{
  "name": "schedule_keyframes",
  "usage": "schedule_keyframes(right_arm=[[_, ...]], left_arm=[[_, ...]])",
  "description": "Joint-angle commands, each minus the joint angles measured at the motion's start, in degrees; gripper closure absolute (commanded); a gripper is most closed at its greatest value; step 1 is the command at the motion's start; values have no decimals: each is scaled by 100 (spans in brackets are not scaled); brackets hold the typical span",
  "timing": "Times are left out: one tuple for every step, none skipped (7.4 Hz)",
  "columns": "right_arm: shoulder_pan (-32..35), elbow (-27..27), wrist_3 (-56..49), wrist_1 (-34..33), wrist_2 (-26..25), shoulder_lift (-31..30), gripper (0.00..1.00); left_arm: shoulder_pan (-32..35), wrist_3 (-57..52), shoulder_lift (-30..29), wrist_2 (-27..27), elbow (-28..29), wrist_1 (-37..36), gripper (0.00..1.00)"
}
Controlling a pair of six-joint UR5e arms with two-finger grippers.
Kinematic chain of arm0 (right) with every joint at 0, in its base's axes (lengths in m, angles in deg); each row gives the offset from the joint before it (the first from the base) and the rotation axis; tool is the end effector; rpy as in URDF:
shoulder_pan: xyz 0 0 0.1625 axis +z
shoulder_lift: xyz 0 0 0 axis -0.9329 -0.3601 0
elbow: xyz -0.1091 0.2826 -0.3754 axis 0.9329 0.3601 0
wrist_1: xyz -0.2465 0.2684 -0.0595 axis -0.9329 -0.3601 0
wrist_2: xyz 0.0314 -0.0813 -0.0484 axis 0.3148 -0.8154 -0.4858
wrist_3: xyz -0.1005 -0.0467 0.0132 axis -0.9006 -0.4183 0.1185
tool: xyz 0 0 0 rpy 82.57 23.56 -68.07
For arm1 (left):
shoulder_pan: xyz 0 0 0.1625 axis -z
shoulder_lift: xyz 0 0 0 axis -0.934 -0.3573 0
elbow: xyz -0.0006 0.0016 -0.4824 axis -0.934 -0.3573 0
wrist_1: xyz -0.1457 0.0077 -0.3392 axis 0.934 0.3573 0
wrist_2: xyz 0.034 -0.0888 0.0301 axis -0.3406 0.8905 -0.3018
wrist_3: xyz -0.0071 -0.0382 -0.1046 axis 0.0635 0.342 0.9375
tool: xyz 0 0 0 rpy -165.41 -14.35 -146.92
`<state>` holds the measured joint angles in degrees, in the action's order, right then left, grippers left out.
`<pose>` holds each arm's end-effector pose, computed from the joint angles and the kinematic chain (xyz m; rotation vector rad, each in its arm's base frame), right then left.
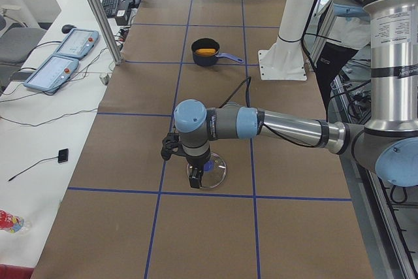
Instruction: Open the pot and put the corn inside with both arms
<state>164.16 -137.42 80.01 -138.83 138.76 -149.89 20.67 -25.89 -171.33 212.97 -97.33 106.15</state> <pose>0.0938 -0.3624 0.7392 0.0543 -0.7130 0.0161 -0.0549 -0.3655 0.6741 0.0205 0.7597 0.1567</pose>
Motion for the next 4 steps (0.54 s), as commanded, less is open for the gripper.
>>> schedule_keyframes(right_arm=[[0, 73, 4, 477, 16, -87, 0], [0, 73, 4, 479, 16, -96, 0], [0, 99, 4, 479, 16, -97, 0], [0, 117, -5, 479, 16, -97, 0]], left_arm=[[0, 114, 375, 17, 25, 674, 2], [-9, 131, 358, -9, 16, 676, 2], [-9, 123, 358, -9, 16, 676, 2], [-9, 123, 358, -1, 7, 676, 2]])
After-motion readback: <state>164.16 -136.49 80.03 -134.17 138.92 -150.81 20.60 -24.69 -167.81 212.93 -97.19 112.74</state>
